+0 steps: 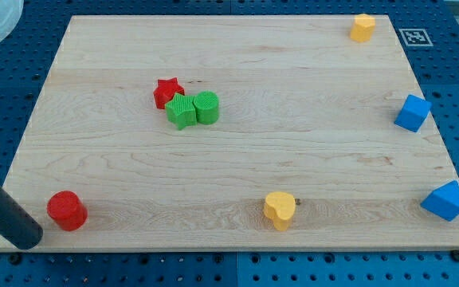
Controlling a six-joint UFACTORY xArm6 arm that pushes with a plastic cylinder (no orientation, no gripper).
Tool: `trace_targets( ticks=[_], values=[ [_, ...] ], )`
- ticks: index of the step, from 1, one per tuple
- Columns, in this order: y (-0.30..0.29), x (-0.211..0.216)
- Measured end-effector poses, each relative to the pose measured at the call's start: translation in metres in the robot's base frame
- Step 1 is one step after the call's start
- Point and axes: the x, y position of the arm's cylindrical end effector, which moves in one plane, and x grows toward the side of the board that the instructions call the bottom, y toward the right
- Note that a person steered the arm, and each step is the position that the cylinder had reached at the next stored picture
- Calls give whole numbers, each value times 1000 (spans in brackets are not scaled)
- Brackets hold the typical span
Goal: Push the red circle towards the red star
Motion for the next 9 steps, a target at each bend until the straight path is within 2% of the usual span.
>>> trace_targets(
  ticks=[1, 3, 6, 7, 8, 9],
  values=[
    [24, -10],
    [39, -56],
    [65, -69],
    [58, -96],
    [71, -96],
    [93, -58]
  ],
)
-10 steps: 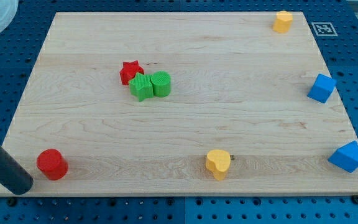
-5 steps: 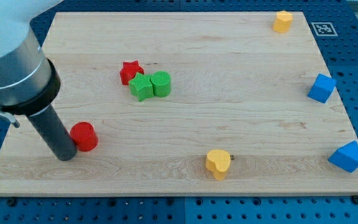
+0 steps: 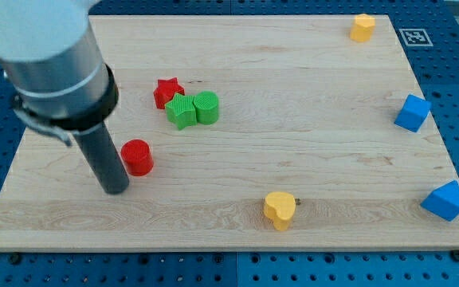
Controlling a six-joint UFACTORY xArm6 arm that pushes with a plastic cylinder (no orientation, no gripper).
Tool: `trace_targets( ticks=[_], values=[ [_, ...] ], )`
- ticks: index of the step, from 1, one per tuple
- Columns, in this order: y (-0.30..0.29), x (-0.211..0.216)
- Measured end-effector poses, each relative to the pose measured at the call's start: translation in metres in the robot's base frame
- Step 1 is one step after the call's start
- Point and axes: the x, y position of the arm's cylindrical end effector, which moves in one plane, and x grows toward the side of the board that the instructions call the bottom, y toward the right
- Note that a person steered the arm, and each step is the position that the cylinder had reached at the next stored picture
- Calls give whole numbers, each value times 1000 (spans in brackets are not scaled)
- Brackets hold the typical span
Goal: Push the red circle towards the red star
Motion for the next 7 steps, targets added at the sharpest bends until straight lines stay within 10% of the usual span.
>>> trace_targets(
  ticks=[7],
  values=[
    [-48, -94]
  ],
)
